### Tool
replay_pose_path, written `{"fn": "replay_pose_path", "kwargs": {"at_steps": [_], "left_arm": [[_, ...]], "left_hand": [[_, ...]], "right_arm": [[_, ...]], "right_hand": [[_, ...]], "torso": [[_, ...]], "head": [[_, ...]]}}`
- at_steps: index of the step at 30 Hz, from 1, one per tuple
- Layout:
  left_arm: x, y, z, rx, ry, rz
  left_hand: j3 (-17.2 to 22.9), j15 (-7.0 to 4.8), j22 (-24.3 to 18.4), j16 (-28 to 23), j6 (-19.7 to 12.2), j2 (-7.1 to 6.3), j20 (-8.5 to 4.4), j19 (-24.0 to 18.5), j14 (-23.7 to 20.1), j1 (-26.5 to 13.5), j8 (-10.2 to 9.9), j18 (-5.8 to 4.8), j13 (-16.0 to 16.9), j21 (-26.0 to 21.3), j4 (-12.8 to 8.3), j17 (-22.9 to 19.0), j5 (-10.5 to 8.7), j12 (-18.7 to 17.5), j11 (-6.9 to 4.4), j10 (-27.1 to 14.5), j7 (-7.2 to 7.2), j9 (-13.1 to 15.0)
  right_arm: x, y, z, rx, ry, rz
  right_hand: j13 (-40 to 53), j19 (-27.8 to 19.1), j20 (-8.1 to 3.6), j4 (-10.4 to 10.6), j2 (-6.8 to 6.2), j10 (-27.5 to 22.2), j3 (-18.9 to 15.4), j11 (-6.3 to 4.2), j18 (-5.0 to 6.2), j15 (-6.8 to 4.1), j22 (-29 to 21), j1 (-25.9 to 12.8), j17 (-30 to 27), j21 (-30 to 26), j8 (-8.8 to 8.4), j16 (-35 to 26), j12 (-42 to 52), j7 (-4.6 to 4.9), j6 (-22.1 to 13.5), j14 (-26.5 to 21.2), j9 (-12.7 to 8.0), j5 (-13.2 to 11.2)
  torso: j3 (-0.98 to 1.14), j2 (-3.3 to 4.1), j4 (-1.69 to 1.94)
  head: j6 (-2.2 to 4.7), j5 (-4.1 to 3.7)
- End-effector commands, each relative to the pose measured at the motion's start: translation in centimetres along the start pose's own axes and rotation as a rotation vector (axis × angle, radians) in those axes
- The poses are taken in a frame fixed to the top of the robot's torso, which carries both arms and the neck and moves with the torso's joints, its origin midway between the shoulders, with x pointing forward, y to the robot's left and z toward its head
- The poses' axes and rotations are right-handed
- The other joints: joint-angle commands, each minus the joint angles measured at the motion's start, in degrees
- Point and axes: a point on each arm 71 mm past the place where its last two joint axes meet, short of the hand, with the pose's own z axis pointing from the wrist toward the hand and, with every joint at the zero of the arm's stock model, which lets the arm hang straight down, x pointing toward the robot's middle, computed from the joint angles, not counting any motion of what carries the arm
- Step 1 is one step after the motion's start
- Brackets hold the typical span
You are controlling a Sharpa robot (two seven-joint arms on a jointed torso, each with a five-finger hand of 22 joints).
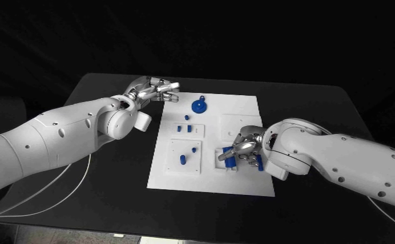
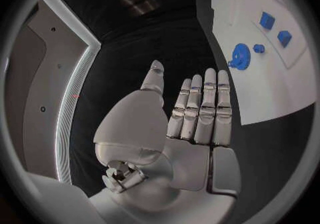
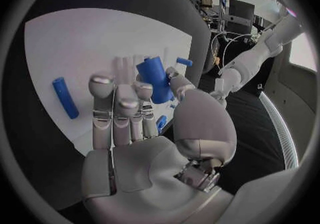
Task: Assemble the parts on the task board
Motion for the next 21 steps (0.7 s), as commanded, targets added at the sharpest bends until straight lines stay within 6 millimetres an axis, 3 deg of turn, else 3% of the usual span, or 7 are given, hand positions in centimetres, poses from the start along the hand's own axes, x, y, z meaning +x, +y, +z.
{"fn": "replay_pose_path", "kwargs": {"at_steps": [1, 8, 17, 21], "left_arm": [[0.3, 0.0, 0.1, -0.004, 0.013, -0.002], [0.4, 0.0, 0.1, -0.011, 0.015, -0.002], [0.4, 0.1, 0.1, -0.017, 0.02, -0.003], [0.4, 0.1, 0.1, -0.019, 0.022, -0.003]], "left_hand": [[-0.2, 0.1, -0.1, -0.1, -0.3, 0.63, 0.16, 0.1, -0.2, -0.1, -0.1, 0.18, 0.1, 0.4, 0.1, 0.1, -0.4, -0.1, 0.07, -0.4, 0.03, 0.0], [-0.4, 0.11, -0.1, -0.1, -0.3, 0.78, 0.17, 0.1, -0.2, -0.1, -0.1, 0.19, 0.1, 0.4, 0.2, 0.1, -0.46, -0.1, 0.09, -0.5, 0.03, 0.0], [-0.5, 0.12, -0.2, -0.1, -0.3, 0.83, 0.17, 0.1, -0.3, -0.2, -0.1, 0.2, 0.1, 0.4, 0.3, 0.1, -0.52, -0.1, 0.11, -0.6, 0.04, 0.0], [-0.6, 0.13, -0.3, -0.1, -0.2, 0.85, 0.18, 0.1, -0.3, -0.2, -0.1, 0.2, 0.1, 0.4, 0.4, 0.1, -0.55, -0.1, 0.11, -0.6, 0.01, 0.0]], "right_arm": [[0.2, 0.1, 0.3, 0.024, -0.002, -0.049], [0.3, 0.4, 0.8, 0.028, -0.018, -0.075], [0.6, 0.5, 1.3, 0.035, -0.006, -0.116], [0.8, 0.4, 1.3, 0.038, 0.001, -0.129]], "right_hand": [[0.0, 2.9, -0.08, 0.9, 1.11, 0.4, -0.6, 0.14, -0.6, 0.01, 4.3, 0.7, 0.2, 0.1, 0.15, 0.1, 0.1, -0.12, 0.5, 0.0, -0.2, -1.2], [0.0, 2.9, -0.03, 5.3, -0.5, 0.5, -0.6, 0.22, -0.59, 0.07, 4.3, 0.1, 0.5, 0.5, 0.17, 0.3, 0.3, -0.01, 0.8, 0.1, -0.1, -4.3], [0.1, 2.8, -0.28, 8.3, -2.05, 0.6, -1.2, 0.19, -0.81, -0.03, 4.3, -0.1, 0.8, 0.4, 0.22, 0.2, -0.3, 0.09, 1.0, 0.0, -0.6, -4.6], [0.2, 2.8, -0.22, 8.0, -1.62, 0.7, -1.0, 0.2, -0.87, -0.01, 4.4, 0.3, 1.0, 0.6, 0.19, 0.2, -0.2, 0.01, 1.1, 0.1, -0.6, -4.7]], "torso": [[0.03, 0.01, 0.02], [0.02, 0.04, -0.02], [0.02, 0.04, -0.05], [0.04, 0.05, -0.06]], "head": [[-0.01, 0.07], [-0.1, 0.23], [-0.21, 0.28], [-0.31, 0.51]]}}
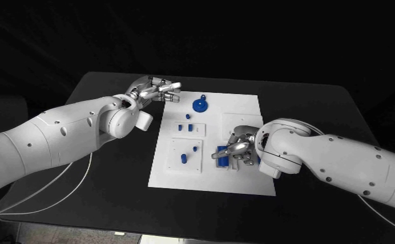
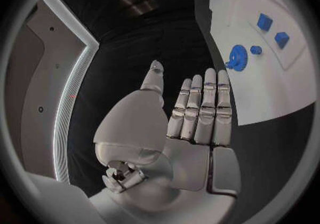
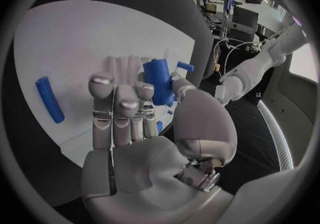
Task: Assemble the parts on the task board
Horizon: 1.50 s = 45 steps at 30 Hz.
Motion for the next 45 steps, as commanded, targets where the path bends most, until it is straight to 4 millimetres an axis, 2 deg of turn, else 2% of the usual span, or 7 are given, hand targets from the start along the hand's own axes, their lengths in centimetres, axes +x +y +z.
{"fn": "replay_pose_path", "kwargs": {"at_steps": [1, 8, 15, 38, 45], "left_arm": [[0.3, -0.1, 0.0, 0.001, 0.019, -0.003], [0.3, 0.0, 0.0, -0.002, 0.021, -0.003], [0.2, 0.0, 0.0, -0.005, 0.02, -0.001], [0.0, 0.1, 0.1, -0.01, 0.019, 0.003], [0.0, 0.1, 0.1, -0.012, 0.02, 0.004]], "left_hand": [[-0.3, 0.13, -0.1, -0.1, -0.2, 0.53, 0.18, 0.1, -0.3, 0.1, -0.1, 0.2, 0.1, 0.2, 0.1, 0.1, -0.32, -0.1, -0.09, -0.4, 0.01, 0.0], [-0.3, 0.13, -0.1, -0.1, -0.2, 0.53, 0.18, 0.1, -0.3, 0.1, -0.1, 0.2, 0.1, 0.2, 0.1, 0.1, -0.32, -0.1, -0.09, -0.4, 0.01, 0.0], [-0.3, 0.13, -0.2, -0.1, -0.2, 0.49, 0.19, 0.1, -0.3, 0.1, -0.1, 0.2, 0.1, 0.2, 0.3, 0.1, -0.34, -0.1, -0.09, -0.4, 0.01, 0.0], [-0.3, 0.13, -0.2, -0.1, -0.2, 0.49, 0.19, 0.1, -0.3, 0.1, -0.1, 0.2, 0.1, 0.2, 0.3, 0.1, -0.34, -0.1, -0.09, -0.4, 0.01, 0.0], [-0.3, 0.13, -0.2, -0.1, -0.2, 0.49, 0.19, 0.1, -0.3, 0.1, -0.1, 0.2, 0.1, 0.2, 0.3, 0.1, -0.34, -0.1, -0.09, -0.4, 0.01, 0.0]], "right_arm": [[0.2, -0.8, 0.2, 0.057, 0.012, -0.057], [0.3, -0.9, 0.1, 0.057, 0.023, -0.048], [0.2, -1.0, -0.1, 0.052, 0.016, -0.007], [-1.1, -0.9, -1.2, 0.015, -0.012, 0.08], [-1.5, -1.5, -1.6, 0.036, 0.027, 0.06]], "right_hand": [[0.1, 2.9, -0.21, -0.3, 0.15, 0.5, -0.2, 0.01, -0.91, 0.0, 4.4, 0.2, 0.2, 0.4, -0.17, 0.3, -0.3, 0.26, 0.2, 0.1, -0.1, -0.3], [0.2, 2.9, -0.16, -0.6, 0.4, 0.6, -0.1, 0.0, -0.92, 0.04, 4.4, 0.2, 0.3, 0.5, -0.19, 0.3, -0.2, 0.22, 0.3, 0.2, -0.2, -0.2], [0.4, 2.9, -0.02, -2.1, 1.3, 0.7, -0.1, -0.02, -0.9, 0.13, 4.5, -0.2, 0.6, 1.0, -0.21, 0.6, -0.1, 0.12, 0.5, 0.2, 0.0, -0.2], [0.4, 2.9, 0.03, -2.5, 1.63, 0.8, 0.3, -0.03, -0.83, 0.16, 4.5, -0.3, 0.6, 1.3, -0.21, 0.7, 0.2, 0.08, 0.5, 0.3, 0.0, 0.0], [0.2, 2.8, 0.15, -4.2, 2.56, 0.6, 0.3, 0.0, -0.85, 0.23, 4.5, -0.8, 0.5, 1.3, -0.21, 0.8, 0.1, 0.06, 0.3, 0.3, 0.0, 0.8]], "torso": [[0.01, 0.01, -0.04], [0.04, 0.01, 0.04], [0.05, 0.0, -0.03], [0.04, 0.01, -0.02], [-0.04, -0.01, -0.08]], "head": [[-0.04, 0.15], [-0.23, 0.36], [-0.21, 0.44], [-0.06, 0.24], [-0.17, 0.3]]}}
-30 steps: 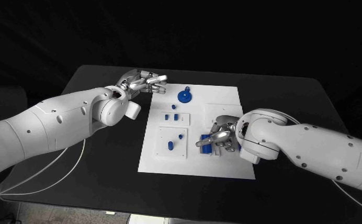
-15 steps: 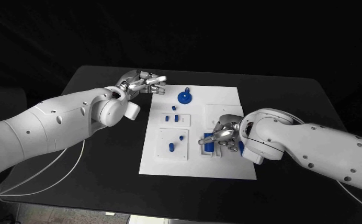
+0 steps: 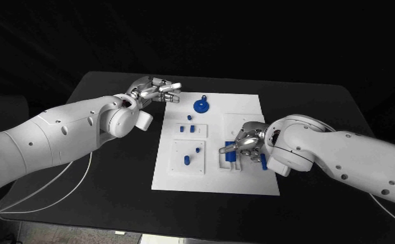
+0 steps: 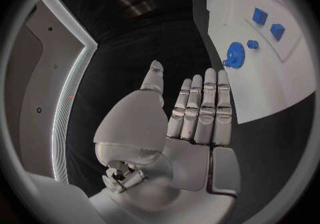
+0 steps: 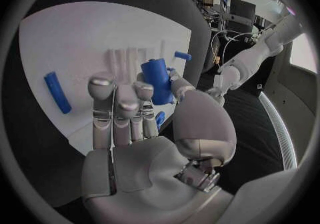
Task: Assemble the parts on the task board
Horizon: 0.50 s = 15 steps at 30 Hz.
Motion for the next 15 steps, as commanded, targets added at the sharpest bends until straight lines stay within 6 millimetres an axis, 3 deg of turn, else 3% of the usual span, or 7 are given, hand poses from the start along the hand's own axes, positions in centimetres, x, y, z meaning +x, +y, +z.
{"fn": "replay_pose_path", "kwargs": {"at_steps": [1, 15], "left_arm": [[0.29, -0.11, 0.09, 0.005, 0.02, -0.002], [0.24, -0.05, 0.16, 0.002, 0.019, 0.0]], "left_hand": [[-0.1, 0.13, -0.1, -0.1, -0.2, 0.49, 0.19, 0.1, -0.3, 0.1, -0.1, 0.2, 0.1, 0.2, 0.1, 0.1, -0.34, -0.1, -0.09, -0.4, 0.01, 0.0], [-0.1, 0.13, -0.1, -0.1, -0.2, 0.49, 0.19, 0.1, -0.3, 0.1, -0.1, 0.2, 0.1, 0.2, 0.1, 0.1, -0.34, -0.1, -0.09, -0.4, 0.01, 0.0]], "right_arm": [[0.0, -0.35, -0.18, 0.024, 0.054, -0.022], [-0.22, -1.2, -0.48, 0.05, 0.134, -0.076]], "right_hand": [[-0.3, 2.7, 0.14, -0.6, 0.92, 0.1, -0.1, -0.01, -0.84, 0.22, 4.4, -0.3, -0.2, -0.1, 0.27, 0.1, -0.1, 0.08, 0.1, 0.2, 0.0, 1.0], [-1.1, 2.6, 0.22, -2.9, 2.93, -0.1, -1.6, 0.04, -0.87, 0.3, 4.4, -1.6, -0.3, -0.2, 0.29, 0.0, -0.6, 0.13, -0.1, 0.2, -0.7, 0.7]], "torso": [[-0.07, -0.02, -0.04], [-0.09, -0.02, -0.07]], "head": [[-0.11, 0.01], [-0.19, 0.24]]}}
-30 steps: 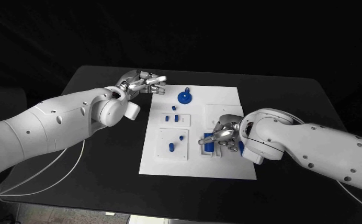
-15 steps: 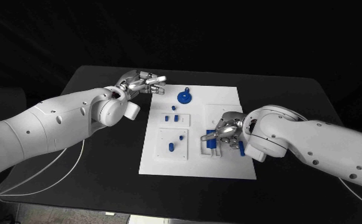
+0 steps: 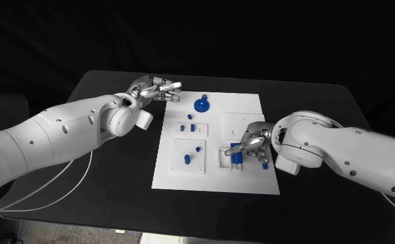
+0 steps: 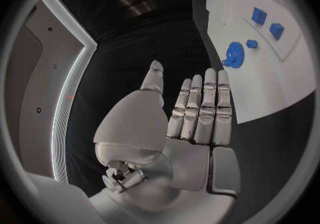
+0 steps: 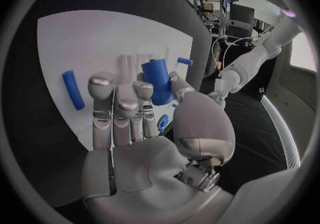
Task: Assemble the parts on the task board
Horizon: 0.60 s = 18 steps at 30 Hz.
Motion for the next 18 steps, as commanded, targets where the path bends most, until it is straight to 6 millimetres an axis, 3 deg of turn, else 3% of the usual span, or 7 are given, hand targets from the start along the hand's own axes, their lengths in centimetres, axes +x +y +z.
{"fn": "replay_pose_path", "kwargs": {"at_steps": [1, 9, 18], "left_arm": [[0.3, -0.1, 0.1, 0.006, 0.02, -0.002], [0.4, -0.1, 0.2, 0.005, 0.022, -0.002], [0.5, -0.1, 0.2, 0.004, 0.023, -0.002]], "left_hand": [[-0.1, 0.13, -0.1, -0.1, -0.2, 0.49, 0.19, 0.1, -0.3, 0.1, -0.1, 0.2, 0.1, 0.2, 0.1, 0.1, -0.34, -0.1, -0.08, -0.4, 0.01, 0.0], [-0.1, 0.13, -0.2, -0.1, -0.2, 0.47, 0.19, 0.1, -0.3, 0.1, -0.1, 0.19, 0.1, 0.3, 0.1, 0.1, -0.34, -0.1, -0.08, -0.4, 0.01, 0.0], [0.0, 0.16, -0.6, -0.2, -0.3, 0.33, 0.2, 0.1, -0.3, 0.0, -0.1, 0.18, 0.1, 0.5, 0.5, 0.1, -0.4, -0.1, -0.01, -0.6, 0.05, 0.0]], "right_arm": [[0.5, -0.1, 0.1, 0.03, 0.069, -0.038], [1.0, 0.1, 0.9, 0.038, 0.07, -0.044], [1.2, 0.3, 1.7, 0.047, 0.049, -0.064]], "right_hand": [[-0.1, 2.6, 0.22, -0.2, 0.98, -0.1, -0.1, 0.04, -0.87, 0.3, 4.4, 0.4, 0.1, 0.0, 0.33, 0.0, 0.0, 0.05, 0.1, 0.2, -0.1, 0.0], [-0.2, 2.6, 0.23, -0.6, 1.38, -0.1, -0.4, 0.06, -0.86, 0.31, 4.4, 0.0, 0.1, 0.0, 0.33, 0.0, 0.0, 0.08, 0.0, 0.2, -0.3, 0.0], [-0.1, 2.7, 0.11, 0.3, 0.86, 0.0, -1.5, 0.02, -0.92, 0.23, 4.4, -0.5, 0.3, 0.0, 0.35, 0.0, 0.0, 0.08, 0.3, 0.2, -0.5, -0.8]], "torso": [[-0.02, 0.0, -0.03], [0.05, 0.06, 0.04], [0.05, 0.04, 0.06]], "head": [[0.04, 0.06], [0.04, -0.02], [-0.11, 0.06]]}}
